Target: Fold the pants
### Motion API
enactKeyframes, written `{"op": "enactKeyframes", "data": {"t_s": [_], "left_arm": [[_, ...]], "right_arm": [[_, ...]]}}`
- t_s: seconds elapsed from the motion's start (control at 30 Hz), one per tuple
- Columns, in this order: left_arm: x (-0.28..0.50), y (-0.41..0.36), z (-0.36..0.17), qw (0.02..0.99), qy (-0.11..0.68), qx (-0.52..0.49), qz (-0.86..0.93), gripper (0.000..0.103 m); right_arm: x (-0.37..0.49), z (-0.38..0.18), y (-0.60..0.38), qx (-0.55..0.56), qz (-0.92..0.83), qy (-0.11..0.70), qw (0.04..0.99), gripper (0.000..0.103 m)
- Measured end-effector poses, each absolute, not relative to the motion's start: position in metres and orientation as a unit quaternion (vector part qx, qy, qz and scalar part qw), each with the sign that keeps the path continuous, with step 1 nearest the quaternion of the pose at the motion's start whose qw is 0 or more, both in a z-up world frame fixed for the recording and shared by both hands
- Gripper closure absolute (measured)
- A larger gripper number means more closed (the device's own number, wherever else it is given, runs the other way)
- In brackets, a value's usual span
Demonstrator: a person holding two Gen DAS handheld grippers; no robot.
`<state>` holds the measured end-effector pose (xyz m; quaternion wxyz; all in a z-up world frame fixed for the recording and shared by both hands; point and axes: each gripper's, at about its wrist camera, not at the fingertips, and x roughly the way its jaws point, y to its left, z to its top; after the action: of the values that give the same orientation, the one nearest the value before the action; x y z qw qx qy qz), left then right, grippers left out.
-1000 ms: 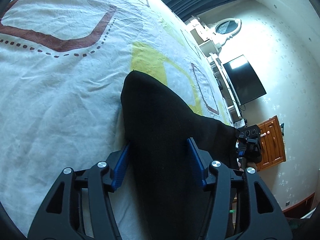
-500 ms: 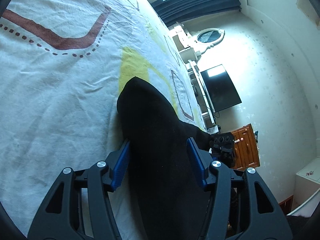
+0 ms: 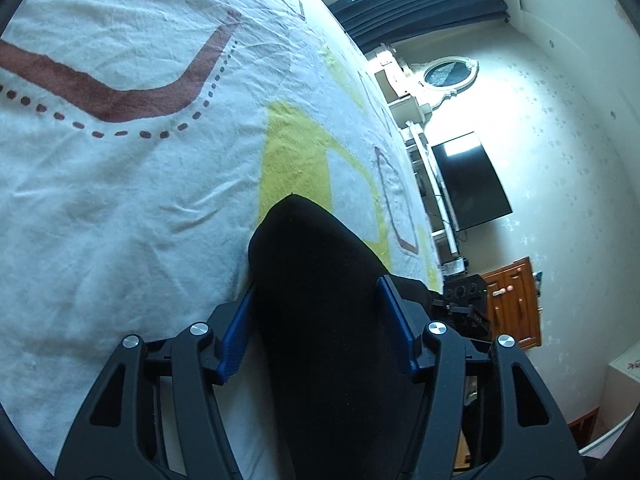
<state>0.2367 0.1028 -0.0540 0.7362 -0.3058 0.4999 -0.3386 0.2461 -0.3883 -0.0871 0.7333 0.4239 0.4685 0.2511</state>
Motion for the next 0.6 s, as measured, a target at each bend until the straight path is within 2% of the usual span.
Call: {"op": "enactKeyframes", "data": {"t_s": [0.07,0.2,0.6], "left_arm": [[0.236,0.094,-0.054,0.753,0.509,-0.272,-0.317,0.062],[0.233,0.093,-0.05,0.765,0.506,-0.256,-0.306,0.071],[0.234,0.088,-0.036,0.793,0.497,-0.213,-0.282,0.075]], "right_arm": [[0.245,-0.088,-0.39,0.429,0.252,0.464,0.733,0.056],[0.243,-0.089,-0.391,0.431,0.253,0.46,0.734,0.056],[0.244,-0.083,-0.389,0.426,0.249,0.45,0.744,0.061]]}}
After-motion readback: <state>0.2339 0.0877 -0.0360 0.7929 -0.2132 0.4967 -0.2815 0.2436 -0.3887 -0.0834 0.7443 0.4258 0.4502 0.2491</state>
